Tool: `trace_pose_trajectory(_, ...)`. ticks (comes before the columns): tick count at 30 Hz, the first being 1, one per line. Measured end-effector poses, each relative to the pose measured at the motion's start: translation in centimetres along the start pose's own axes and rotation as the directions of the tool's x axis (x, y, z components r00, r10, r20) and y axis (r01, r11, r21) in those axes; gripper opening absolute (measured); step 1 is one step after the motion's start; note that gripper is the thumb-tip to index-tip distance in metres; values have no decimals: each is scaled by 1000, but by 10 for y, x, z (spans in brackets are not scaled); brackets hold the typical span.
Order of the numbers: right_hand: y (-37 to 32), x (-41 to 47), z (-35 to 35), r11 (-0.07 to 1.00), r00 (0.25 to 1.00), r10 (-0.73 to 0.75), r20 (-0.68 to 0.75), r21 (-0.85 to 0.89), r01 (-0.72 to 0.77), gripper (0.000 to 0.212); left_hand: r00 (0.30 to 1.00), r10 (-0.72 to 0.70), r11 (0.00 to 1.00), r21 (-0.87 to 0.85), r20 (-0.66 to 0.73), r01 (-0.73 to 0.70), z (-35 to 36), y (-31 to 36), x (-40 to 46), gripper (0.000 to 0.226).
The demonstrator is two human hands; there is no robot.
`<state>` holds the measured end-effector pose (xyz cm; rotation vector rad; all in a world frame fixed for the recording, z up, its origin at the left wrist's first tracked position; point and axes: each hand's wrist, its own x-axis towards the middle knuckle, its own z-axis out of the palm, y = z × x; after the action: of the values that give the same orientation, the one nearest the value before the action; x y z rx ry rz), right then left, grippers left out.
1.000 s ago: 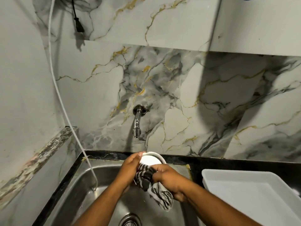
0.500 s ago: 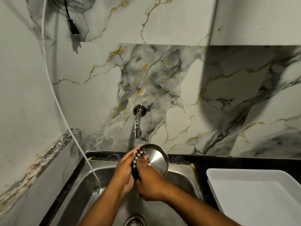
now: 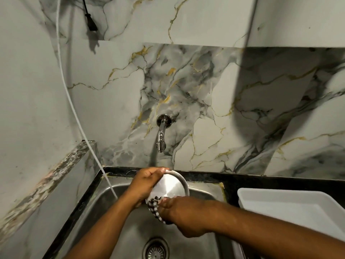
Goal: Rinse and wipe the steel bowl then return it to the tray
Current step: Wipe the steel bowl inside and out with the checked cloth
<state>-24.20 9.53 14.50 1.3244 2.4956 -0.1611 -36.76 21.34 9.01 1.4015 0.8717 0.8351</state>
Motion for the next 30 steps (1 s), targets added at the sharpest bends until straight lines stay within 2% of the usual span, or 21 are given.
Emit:
trace_pose_trajectory(3,17,-8,1,957,998,-60,-24,-287,51,62,989,-100,988,127,112,86,-9,4,5,25)
trace_pose_trajectory(6,44,-20,2,830,974,-173,-148,-554,63,55,947,-254,952,227,199,208,-18,14,12,29)
trace_pose_trajectory(11,66,-16,5,743,922,-328,-203,-658,119,46,907,-347,902,352,240,252,-10,26,18,24)
trace_pose_trajectory(13,64,-11,15,739,942,-286,-175,-666,101,49,901,-359,891,378,244,253,-3,30,18,29)
trace_pose_trajectory(15,59,-6,24,753,977,-158,-144,-658,24,55,909,-344,888,395,236,234,2,34,18,42)
trace_pose_trajectory(18,49,-1,36,757,992,11,-124,-648,-89,56,925,-306,896,396,227,199,7,37,17,40)
trace_pose_trajectory(22,35,-1,34,828,988,138,-71,-540,-154,59,952,-266,923,325,150,207,7,28,14,28)
trace_pose_trajectory(25,21,-4,17,925,979,179,102,-356,-132,52,976,-209,939,292,62,183,11,13,12,28)
trace_pose_trajectory(26,16,-5,10,960,972,168,163,-251,-124,43,982,-183,942,294,43,162,14,8,11,24)
trace_pose_trajectory(28,10,-5,-1,982,958,154,240,68,-175,28,987,-153,950,282,38,136,22,-2,9,16)
trace_pose_trajectory(30,15,-8,-11,881,951,173,255,392,-266,27,989,-148,964,224,10,142,27,-7,7,15)
